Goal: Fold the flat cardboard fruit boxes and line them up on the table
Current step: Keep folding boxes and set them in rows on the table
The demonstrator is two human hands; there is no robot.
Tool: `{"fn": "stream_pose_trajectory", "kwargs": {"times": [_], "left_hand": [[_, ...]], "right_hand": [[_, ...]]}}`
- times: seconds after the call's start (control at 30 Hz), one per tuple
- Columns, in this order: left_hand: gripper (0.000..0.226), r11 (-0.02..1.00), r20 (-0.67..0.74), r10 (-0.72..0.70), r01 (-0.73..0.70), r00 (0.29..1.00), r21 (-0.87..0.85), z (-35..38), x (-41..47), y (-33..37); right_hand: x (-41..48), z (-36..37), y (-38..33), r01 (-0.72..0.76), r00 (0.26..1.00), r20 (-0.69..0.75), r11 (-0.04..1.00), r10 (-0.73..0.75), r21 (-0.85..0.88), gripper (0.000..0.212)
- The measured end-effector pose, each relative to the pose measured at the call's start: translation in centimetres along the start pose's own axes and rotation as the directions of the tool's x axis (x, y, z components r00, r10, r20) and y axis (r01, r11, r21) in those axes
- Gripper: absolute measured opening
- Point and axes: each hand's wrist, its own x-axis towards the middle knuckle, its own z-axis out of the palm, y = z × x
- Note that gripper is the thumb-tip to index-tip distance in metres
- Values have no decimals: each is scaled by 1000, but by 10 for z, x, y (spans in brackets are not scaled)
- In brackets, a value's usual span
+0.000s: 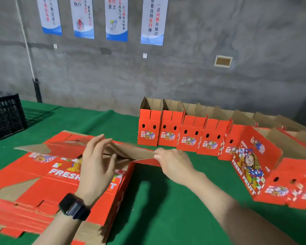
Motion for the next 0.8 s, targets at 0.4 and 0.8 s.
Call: {"fn": "stream_pose_trajectory", "kwargs": {"times": [0.4, 0.8], "left_hand": [[53, 768, 322, 489, -575, 811, 281, 30, 72, 89], [23, 677, 514, 475, -670, 714, 305, 111, 82, 160]], "right_hand": [[-78, -127, 110, -126, 982, -140, 991, 130, 37, 28], [-116, -133, 156, -434, 796, -549, 871, 253, -228, 53]]}}
